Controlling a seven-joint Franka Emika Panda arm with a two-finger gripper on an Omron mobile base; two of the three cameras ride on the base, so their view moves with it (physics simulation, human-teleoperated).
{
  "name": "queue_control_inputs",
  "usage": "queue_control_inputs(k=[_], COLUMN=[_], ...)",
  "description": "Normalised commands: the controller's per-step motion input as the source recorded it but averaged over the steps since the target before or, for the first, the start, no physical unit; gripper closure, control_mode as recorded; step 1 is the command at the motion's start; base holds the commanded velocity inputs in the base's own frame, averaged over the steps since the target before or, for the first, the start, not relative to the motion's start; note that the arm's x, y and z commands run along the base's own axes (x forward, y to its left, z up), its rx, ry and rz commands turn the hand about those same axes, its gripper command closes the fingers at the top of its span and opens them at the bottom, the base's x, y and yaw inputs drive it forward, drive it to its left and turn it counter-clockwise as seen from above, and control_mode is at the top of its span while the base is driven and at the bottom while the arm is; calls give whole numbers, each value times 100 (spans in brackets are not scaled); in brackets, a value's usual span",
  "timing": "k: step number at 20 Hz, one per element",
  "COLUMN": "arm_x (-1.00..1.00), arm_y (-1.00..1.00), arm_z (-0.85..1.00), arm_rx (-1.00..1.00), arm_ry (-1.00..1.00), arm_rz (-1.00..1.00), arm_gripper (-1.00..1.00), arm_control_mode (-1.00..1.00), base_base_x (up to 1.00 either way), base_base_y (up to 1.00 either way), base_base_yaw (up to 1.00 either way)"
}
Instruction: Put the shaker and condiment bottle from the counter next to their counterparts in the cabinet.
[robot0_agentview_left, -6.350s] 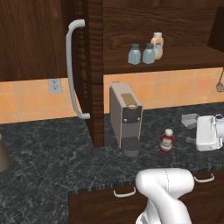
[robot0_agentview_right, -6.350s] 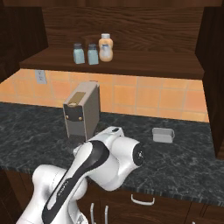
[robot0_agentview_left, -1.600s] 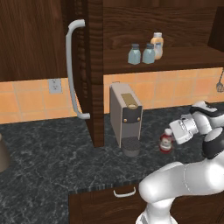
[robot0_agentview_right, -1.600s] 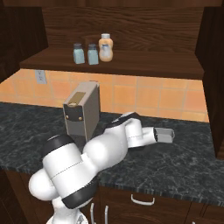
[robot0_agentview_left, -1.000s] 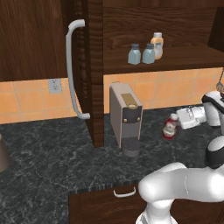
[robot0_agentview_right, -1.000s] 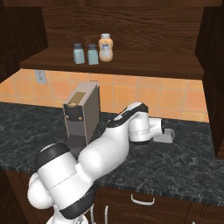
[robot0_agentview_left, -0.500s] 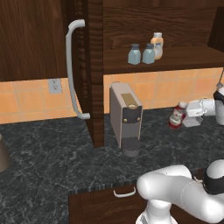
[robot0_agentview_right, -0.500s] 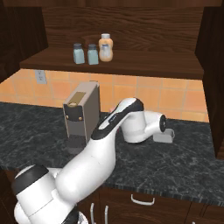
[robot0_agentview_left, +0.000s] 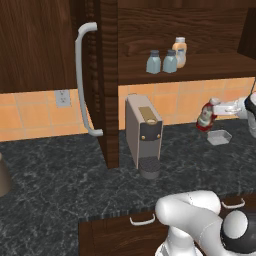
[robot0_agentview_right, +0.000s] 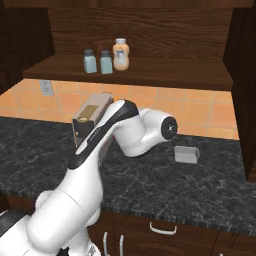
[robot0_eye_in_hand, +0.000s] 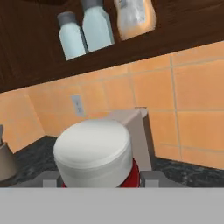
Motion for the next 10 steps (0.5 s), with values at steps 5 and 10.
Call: queue_control_inputs(k=[5, 10], arm_x=[-15, -24], arm_y=[0, 0], arm_z=[95, 99], arm_rx=[0, -2], arm_ry=[0, 0], arm_rz=[-17, -15], arm_gripper=[100, 100], arm_control_mode=[-100, -100], base_base_x=[0, 0], base_base_y=[0, 0], base_base_yaw=[0, 0])
